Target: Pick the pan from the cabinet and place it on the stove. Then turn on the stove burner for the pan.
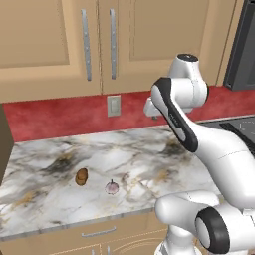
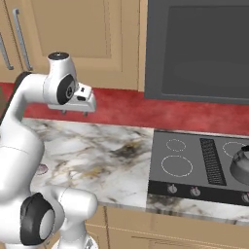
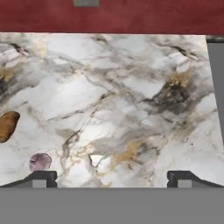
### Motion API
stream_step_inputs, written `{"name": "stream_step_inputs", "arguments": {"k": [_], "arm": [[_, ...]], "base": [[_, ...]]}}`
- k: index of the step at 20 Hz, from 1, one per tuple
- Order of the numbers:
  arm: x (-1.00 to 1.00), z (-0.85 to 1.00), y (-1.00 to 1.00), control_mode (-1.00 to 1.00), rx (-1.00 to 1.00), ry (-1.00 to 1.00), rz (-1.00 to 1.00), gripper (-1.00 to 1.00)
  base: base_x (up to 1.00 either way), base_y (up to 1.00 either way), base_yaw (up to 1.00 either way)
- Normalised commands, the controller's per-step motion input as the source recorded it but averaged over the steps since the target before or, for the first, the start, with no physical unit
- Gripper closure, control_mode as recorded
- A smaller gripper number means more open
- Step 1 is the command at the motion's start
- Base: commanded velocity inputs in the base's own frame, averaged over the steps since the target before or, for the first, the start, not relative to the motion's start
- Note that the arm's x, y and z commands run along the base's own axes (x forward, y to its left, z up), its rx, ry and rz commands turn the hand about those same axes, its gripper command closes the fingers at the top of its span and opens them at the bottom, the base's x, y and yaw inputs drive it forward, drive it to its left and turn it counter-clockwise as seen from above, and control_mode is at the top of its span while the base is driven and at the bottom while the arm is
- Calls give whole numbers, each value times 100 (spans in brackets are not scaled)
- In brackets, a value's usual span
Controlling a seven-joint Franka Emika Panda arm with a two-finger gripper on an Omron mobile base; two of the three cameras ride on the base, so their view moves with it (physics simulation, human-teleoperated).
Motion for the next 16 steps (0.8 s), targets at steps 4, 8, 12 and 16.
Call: {"name": "stream_step_inputs", "arguments": {"k": [4,8,12,16], "arm": [[-12,16,96,-100,-2,-7,0,-100],[-10,34,86,-100,-4,-14,0,-100],[-8,41,69,-100,-2,-23,0,-100],[-6,52,52,-100,-3,-33,0,-100]], "base": [[0,0,0],[0,0,0],[0,0,0],[0,0,0]]}}
